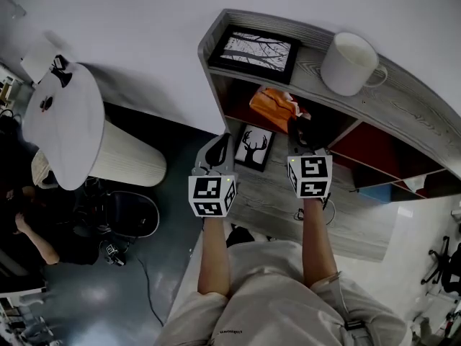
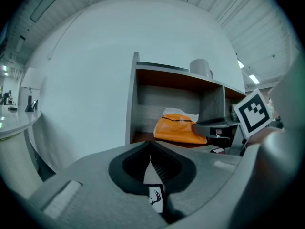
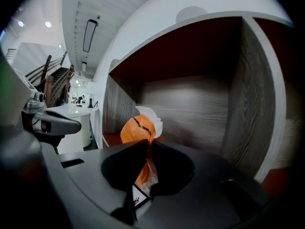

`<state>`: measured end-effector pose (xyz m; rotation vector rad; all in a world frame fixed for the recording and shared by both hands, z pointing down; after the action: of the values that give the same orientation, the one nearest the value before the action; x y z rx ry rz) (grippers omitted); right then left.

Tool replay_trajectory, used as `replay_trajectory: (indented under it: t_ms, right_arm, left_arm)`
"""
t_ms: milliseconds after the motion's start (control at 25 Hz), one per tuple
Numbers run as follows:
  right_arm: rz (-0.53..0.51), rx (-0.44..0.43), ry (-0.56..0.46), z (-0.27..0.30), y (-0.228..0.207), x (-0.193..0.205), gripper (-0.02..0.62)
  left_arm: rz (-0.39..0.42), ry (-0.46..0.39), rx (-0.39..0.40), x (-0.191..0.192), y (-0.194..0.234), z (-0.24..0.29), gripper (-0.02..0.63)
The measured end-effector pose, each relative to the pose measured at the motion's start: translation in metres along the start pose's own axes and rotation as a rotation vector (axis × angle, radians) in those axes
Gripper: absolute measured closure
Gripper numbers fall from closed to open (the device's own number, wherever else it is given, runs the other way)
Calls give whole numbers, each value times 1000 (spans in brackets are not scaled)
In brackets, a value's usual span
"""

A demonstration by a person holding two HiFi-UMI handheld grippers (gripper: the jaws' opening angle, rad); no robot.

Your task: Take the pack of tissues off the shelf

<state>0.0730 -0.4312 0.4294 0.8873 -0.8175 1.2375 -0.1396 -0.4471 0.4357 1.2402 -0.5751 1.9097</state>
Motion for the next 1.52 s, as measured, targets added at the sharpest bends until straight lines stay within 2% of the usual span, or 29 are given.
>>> replay_trajectory:
  t_ms: [520, 920, 1160, 1520]
  right_arm:
    - [-28, -32, -89, -28, 5, -3, 568]
    - [-59, -110, -144, -56, 25, 2, 574]
    - [-56, -207, -192, -67, 39, 9, 574]
    - [-67, -311, -189, -76, 57, 26, 574]
  left_arm:
    - [-47, -25, -79, 17, -20, -33, 595]
    - [-83, -33, -158, 35, -35, -71, 595]
    - [-82, -37, -174, 44, -47, -90, 595]
    - [-85, -31, -226, 55, -54, -111, 595]
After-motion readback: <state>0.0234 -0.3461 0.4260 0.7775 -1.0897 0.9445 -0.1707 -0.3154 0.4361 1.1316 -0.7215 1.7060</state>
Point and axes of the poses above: the fingertips, and each gripper's own axes: z forward along the fingers, y to its left, x out of its underside, the point moved 7 cm from there along -z, backward along the fingers, and after that the axes turned 13 degrees about y, right-handed, at the moved point
